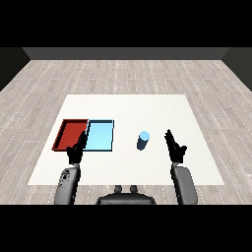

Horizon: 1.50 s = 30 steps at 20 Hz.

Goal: Pick the blue can and put it in the blue box

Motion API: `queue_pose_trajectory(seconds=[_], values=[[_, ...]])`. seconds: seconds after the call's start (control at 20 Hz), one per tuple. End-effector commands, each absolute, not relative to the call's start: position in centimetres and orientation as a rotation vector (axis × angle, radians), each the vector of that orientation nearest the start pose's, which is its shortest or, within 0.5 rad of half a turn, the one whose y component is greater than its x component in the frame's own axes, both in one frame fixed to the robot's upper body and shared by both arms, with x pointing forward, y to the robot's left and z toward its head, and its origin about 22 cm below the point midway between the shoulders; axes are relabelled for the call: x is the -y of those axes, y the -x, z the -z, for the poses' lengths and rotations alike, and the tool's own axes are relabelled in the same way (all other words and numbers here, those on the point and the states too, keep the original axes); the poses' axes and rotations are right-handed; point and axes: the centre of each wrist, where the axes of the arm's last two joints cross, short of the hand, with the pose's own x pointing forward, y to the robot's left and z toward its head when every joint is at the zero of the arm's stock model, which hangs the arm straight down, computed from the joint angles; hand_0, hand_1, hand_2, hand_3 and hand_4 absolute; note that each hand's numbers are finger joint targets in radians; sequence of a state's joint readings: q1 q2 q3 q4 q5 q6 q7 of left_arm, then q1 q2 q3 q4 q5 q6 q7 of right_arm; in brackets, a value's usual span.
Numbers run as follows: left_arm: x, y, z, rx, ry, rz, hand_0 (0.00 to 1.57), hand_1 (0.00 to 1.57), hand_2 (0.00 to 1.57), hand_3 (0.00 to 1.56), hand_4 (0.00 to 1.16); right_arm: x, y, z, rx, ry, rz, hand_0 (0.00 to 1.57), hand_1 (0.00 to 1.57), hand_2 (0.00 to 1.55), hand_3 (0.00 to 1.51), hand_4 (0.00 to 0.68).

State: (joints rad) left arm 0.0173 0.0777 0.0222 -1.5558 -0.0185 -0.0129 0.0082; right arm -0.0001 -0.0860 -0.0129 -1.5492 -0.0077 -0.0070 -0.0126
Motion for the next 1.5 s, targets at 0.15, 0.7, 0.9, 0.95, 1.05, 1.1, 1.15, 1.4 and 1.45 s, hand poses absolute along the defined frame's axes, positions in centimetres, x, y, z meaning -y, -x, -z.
queue_pose_trajectory(seconds=[0.15, 0.7, 0.9, 0.95, 1.05, 1.1, 1.15, 1.4, 1.45], values=[[-24.9, -23.5, 0.6, 1.542, -0.064, 0.024, 0.00, 0.00, 0.00, 0.00, 0.00, 21.2, -25.1, 0.9, 1.495, 0.081, -0.062, 0.00, 0.00, 0.00, 0.00, 0.000], [-25.9, -24.4, 1.7, 1.913, -0.021, -0.023, 0.00, 0.00, 0.00, 0.00, 0.00, 20.6, -26.3, 1.3, 1.833, -0.192, -0.097, 0.00, 0.00, 0.00, 0.00, 0.000], [-25.3, -23.2, 0.8, 1.940, -0.035, -0.028, 0.00, 0.00, 0.00, 0.00, 0.00, 18.2, -26.6, 1.2, 1.842, -0.186, -0.069, 0.00, 0.00, 0.00, 0.00, 0.000], [-24.6, -23.5, 1.5, 1.920, -0.021, -0.016, 0.00, 0.00, 0.00, 0.00, 0.00, 17.9, -26.9, 1.0, 1.839, -0.173, -0.095, 0.00, 0.00, 0.00, 0.00, 0.000], [-25.3, -23.5, 1.3, 1.906, -0.029, -0.028, 0.00, 0.00, 0.00, 0.00, 0.00, 20.1, -25.3, -0.1, 1.835, -0.174, -0.082, 0.00, 0.00, 0.00, 0.00, 0.000], [-24.1, -24.3, 1.2, 1.920, -0.038, -0.027, 0.00, 0.00, 0.00, 0.00, 0.00, 18.6, -26.2, 1.2, 1.843, -0.167, -0.054, 0.00, 0.00, 0.00, 0.00, 0.000], [-24.6, -24.3, 0.8, 1.922, -0.051, -0.041, 0.00, 0.00, 0.00, 0.00, 0.00, 20.4, -26.3, 2.8, 1.847, -0.169, -0.055, 0.00, 0.00, 0.00, 0.00, 0.000], [-25.6, -22.7, 0.6, 1.917, -0.043, -0.013, 0.00, 0.00, 0.00, 0.00, 0.00, 18.2, -25.6, 3.4, 1.827, -0.144, -0.068, 0.00, 0.00, 0.00, 0.00, 0.000], [-23.4, -23.2, 1.2, 1.929, -0.066, 0.001, 0.00, 0.00, 0.00, 0.00, 0.00, 19.2, -26.8, 1.7, 1.819, -0.145, -0.061, 0.00, 0.00, 0.00, 0.00, 0.000]])
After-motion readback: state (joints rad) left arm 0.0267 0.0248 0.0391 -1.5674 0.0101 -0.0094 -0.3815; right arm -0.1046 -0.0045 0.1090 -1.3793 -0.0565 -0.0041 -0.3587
